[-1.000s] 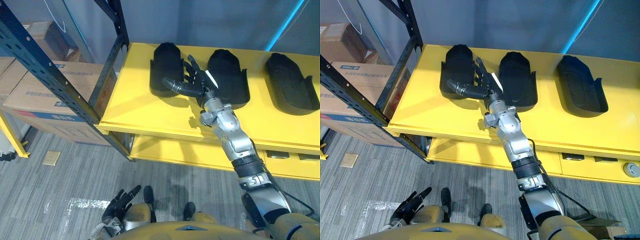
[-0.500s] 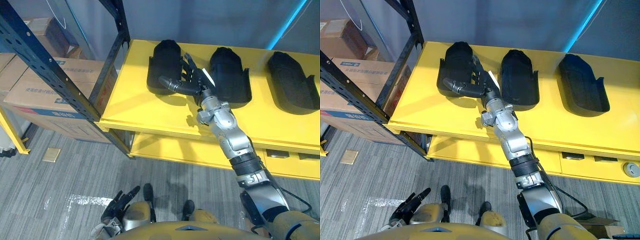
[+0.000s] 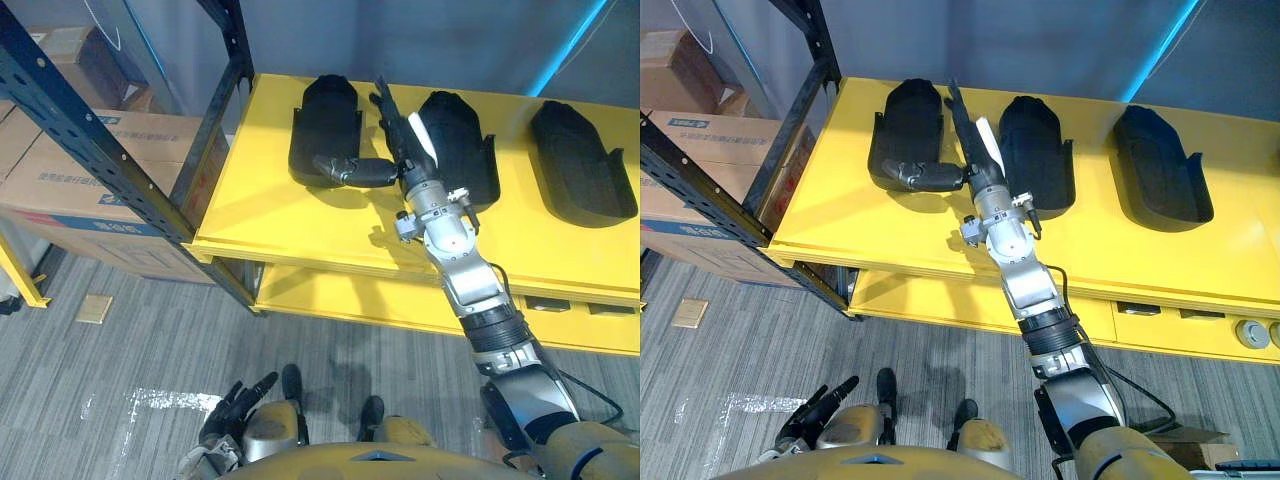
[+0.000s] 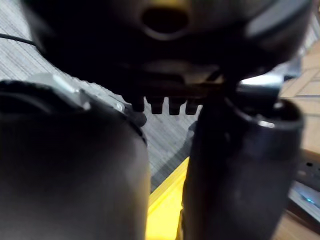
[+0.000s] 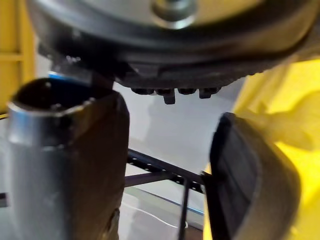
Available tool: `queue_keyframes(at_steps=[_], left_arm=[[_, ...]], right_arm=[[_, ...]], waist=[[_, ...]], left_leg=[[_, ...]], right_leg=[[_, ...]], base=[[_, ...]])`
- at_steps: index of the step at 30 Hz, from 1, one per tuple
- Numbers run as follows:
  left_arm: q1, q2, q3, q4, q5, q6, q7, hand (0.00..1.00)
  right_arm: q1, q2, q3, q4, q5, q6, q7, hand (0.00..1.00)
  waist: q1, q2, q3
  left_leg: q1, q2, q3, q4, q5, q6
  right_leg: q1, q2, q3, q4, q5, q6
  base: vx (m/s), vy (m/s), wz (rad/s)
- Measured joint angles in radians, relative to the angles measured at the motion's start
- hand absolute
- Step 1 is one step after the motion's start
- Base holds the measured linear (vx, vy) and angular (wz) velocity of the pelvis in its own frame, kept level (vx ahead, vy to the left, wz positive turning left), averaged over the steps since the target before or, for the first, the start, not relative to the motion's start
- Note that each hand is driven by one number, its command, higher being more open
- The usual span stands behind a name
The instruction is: Walk over and take three plastic housings, then place them on the shelf
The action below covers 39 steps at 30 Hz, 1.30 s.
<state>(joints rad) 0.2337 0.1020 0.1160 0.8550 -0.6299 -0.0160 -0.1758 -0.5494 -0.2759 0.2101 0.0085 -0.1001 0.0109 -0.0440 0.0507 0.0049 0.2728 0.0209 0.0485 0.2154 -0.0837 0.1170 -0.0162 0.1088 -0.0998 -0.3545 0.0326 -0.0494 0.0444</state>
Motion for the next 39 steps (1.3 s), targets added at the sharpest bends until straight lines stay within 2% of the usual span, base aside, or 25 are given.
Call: queue_keyframes(at_steps=[3, 7, 9, 11, 15, 20, 29, 39], left_arm=[[0.000, 0.001, 0.001, 0.001, 0.001, 0.000, 0.000, 1.00], [0.000, 0.007, 0.001, 0.002, 0.003, -0.001, -0.001, 1.00], [0.000, 0.013, 0.001, 0.007, 0.003, 0.001, -0.001, 1.00], [0.000, 0.018, 0.001, 0.010, 0.005, 0.007, -0.002, 1.00], [0.003, 0.024, 0.020, 0.020, 0.005, 0.031, -0.002, 1.00], [0.003, 0.037, 0.019, 0.020, 0.009, 0.060, -0.006, 1.00], [0.002, 0.040, 0.017, 0.020, 0.013, 0.064, -0.024, 1.00], [0.002, 0.052, 0.017, 0.020, 0.014, 0.088, -0.025, 1.00]], right_arm=[[-0.046, -0.041, 0.039, -0.078, -0.016, -0.017, 0.048, 1.00], [-0.086, -0.076, 0.102, -0.100, 0.003, -0.011, 0.138, 1.00], [-0.096, -0.080, 0.145, -0.101, 0.009, 0.030, 0.215, 1.00], [-0.096, -0.092, 0.190, -0.101, 0.014, 0.097, 0.286, 1.00], [-0.094, -0.125, 0.236, -0.088, 0.052, 0.176, 0.373, 1.00], [-0.094, -0.163, 0.236, -0.075, 0.047, 0.182, 0.383, 1.00], [-0.094, -0.188, 0.235, -0.033, 0.047, 0.182, 0.398, 1.00], [-0.094, -0.188, 0.231, -0.033, 0.048, 0.201, 0.515, 1.00]], waist=[[-0.001, -0.003, -0.001], [0.000, -0.013, -0.005], [0.000, -0.018, -0.005], [0.002, -0.025, -0.006], [0.005, -0.038, -0.006], [0.006, -0.049, -0.011], [0.006, -0.050, -0.011], [0.004, -0.064, -0.020]], left_leg=[[0.002, 0.001, 0.004, 0.000, 0.000, 0.000], [0.008, 0.001, 0.002, 0.000, 0.000, 0.000], [0.011, 0.001, 0.001, -0.001, 0.000, 0.000], [0.009, 0.001, -0.003, -0.001, 0.000, 0.000], [0.004, -0.001, -0.008, -0.002, 0.002, 0.002], [0.003, -0.002, -0.008, -0.002, 0.003, 0.003], [0.001, -0.002, -0.008, -0.002, 0.003, 0.003], [-0.002, -0.002, -0.004, -0.001, 0.003, 0.003]], right_leg=[[0.003, 0.001, 0.003, 0.000, 0.000, 0.000], [0.011, 0.001, 0.002, -0.002, 0.000, 0.000], [0.014, 0.001, 0.000, -0.002, 0.000, 0.000], [0.015, 0.001, -0.004, -0.002, 0.000, 0.000], [0.013, -0.001, -0.010, -0.001, 0.002, 0.002], [0.013, -0.002, -0.010, -0.001, 0.002, 0.003], [0.011, -0.001, -0.010, -0.001, 0.002, 0.003], [0.005, -0.001, -0.005, 0.001, 0.002, 0.003]], base=[[0.02, -0.005, -0.03], [0.00, 0.000, 0.00], [0.00, 0.000, 0.00], [0.00, 0.000, 0.06], [0.00, 0.000, 0.05], [0.00, 0.000, 0.00], [0.00, 0.000, 0.00], [0.00, 0.000, 0.00]])
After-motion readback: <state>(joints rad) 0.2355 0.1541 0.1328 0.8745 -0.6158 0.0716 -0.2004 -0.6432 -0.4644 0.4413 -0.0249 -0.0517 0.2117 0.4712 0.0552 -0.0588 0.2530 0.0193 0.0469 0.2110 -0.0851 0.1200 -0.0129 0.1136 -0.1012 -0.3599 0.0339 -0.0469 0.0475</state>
